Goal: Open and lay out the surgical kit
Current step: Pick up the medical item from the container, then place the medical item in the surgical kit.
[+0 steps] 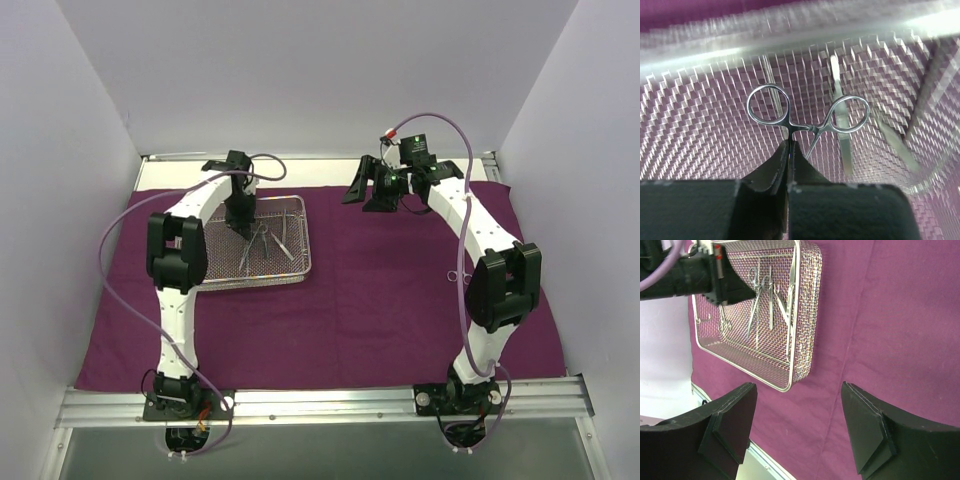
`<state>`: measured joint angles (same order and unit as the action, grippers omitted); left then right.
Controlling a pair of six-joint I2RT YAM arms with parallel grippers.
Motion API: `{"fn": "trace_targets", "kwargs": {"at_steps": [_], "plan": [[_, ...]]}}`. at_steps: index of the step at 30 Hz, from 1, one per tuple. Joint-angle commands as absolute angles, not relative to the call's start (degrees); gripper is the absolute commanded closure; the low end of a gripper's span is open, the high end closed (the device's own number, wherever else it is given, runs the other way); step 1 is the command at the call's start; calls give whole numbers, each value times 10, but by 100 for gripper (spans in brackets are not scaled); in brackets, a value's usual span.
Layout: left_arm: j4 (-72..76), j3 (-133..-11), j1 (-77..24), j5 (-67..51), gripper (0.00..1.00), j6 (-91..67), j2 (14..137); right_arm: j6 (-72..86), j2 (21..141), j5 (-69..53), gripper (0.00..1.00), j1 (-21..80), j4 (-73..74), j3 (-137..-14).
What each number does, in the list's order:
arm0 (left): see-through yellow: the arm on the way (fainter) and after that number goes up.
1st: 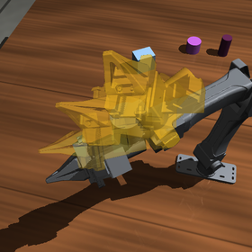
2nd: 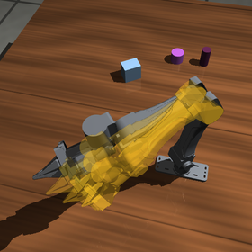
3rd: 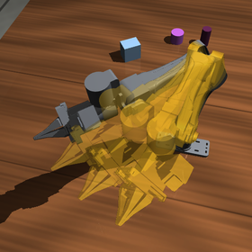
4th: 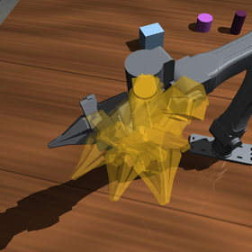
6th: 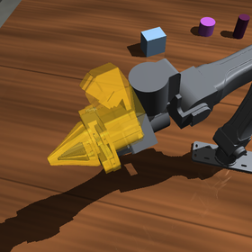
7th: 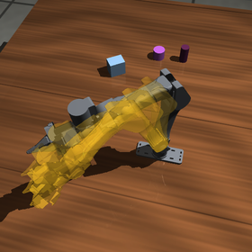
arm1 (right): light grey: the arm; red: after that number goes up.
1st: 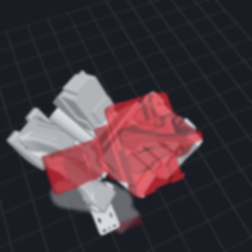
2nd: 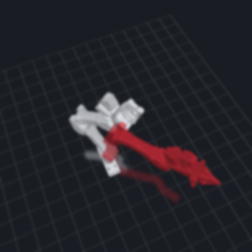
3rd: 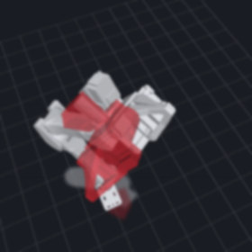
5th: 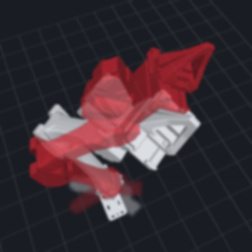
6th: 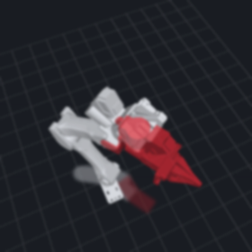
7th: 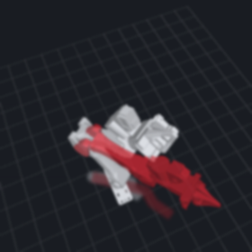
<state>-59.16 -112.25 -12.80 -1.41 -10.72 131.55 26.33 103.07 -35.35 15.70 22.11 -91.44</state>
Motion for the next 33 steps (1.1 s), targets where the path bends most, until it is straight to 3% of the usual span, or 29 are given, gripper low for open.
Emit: {"fn": "trace_targets", "kwargs": {"at_steps": [1,9,20,33], "plan": [[-606,-1118,-127,-55,98,-95,1217,251,1018,-366,32,163,217,-929],[-624,-1106,-125,-104,98,-103,1161,279,1040,-407,31,206,167,-947],[-619,-1094,-177,-177,98,-163,1093,351,1089,-461,22,274,78,-968],[-607,-1071,-243,-178,98,-192,1050,363,1116,-440,35,277,81,-959]]}}
